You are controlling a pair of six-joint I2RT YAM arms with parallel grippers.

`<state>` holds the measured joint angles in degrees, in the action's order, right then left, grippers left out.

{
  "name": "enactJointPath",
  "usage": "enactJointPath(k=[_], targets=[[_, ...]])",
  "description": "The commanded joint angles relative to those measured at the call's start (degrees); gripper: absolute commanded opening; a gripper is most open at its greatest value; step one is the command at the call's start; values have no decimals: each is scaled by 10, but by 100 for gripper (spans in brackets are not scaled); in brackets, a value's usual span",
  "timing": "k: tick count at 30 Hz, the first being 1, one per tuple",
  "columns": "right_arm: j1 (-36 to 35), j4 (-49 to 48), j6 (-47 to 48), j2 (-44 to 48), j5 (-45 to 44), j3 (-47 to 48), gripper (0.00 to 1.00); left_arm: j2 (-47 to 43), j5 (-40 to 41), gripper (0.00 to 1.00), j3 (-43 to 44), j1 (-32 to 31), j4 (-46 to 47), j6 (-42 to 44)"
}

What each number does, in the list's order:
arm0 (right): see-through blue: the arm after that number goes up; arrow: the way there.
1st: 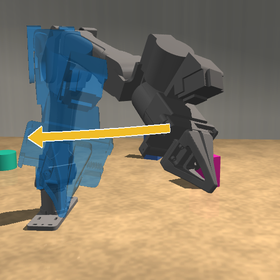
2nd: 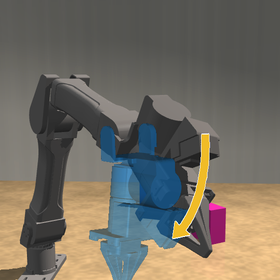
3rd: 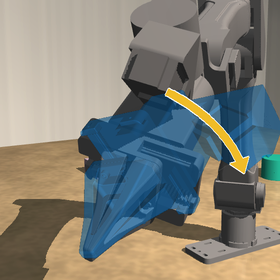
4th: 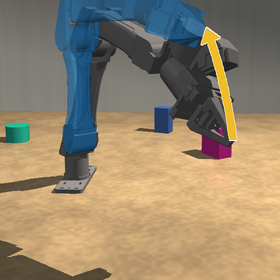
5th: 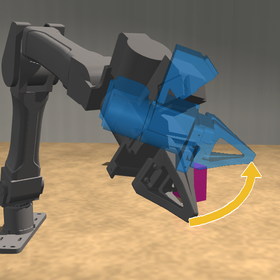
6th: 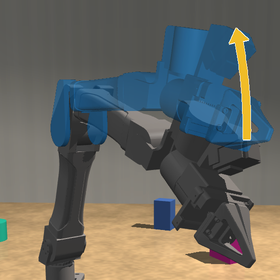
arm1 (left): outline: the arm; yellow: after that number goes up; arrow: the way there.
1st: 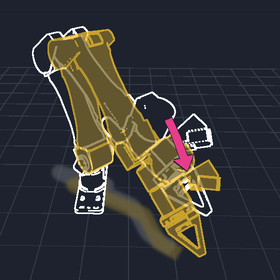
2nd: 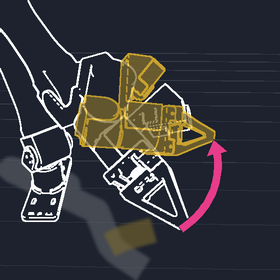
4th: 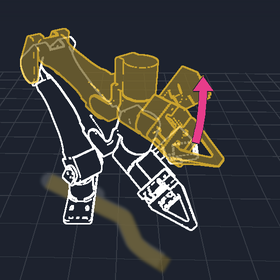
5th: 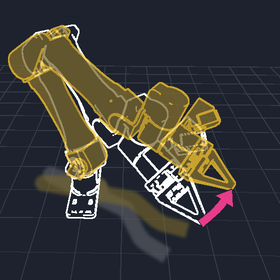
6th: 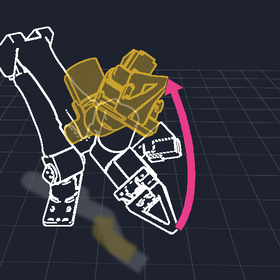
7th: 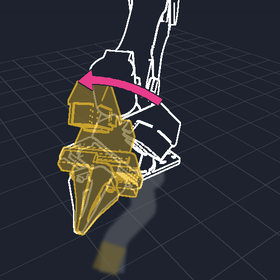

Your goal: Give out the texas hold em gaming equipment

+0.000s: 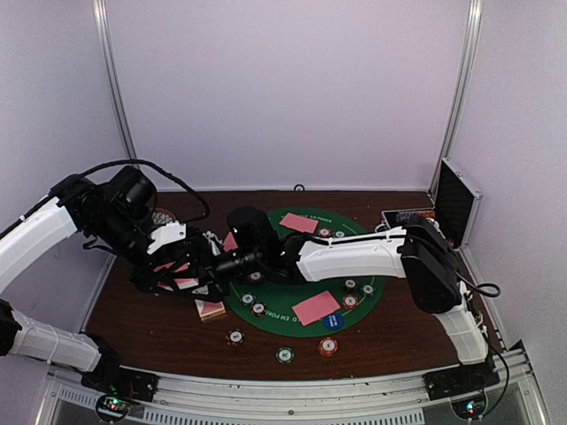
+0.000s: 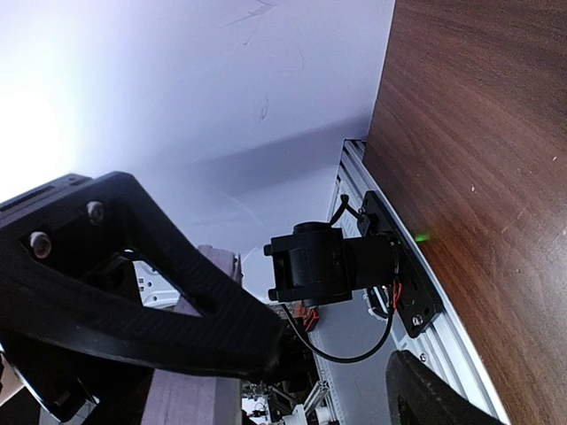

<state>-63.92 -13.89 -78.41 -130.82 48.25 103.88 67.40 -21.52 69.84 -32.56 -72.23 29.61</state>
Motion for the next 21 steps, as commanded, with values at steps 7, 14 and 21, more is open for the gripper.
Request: enactJointPath(k=[7,14,21], targets=[[13,-6,7,45,4,-56,67,-15,-13,0,9,3,3,-4],[18,-7,10,64,4,-77,63,-16,-12,0,7,3,3,-5],[24,-4,12,77,7,-85,63,-15,-12,0,6,3,3,-4]])
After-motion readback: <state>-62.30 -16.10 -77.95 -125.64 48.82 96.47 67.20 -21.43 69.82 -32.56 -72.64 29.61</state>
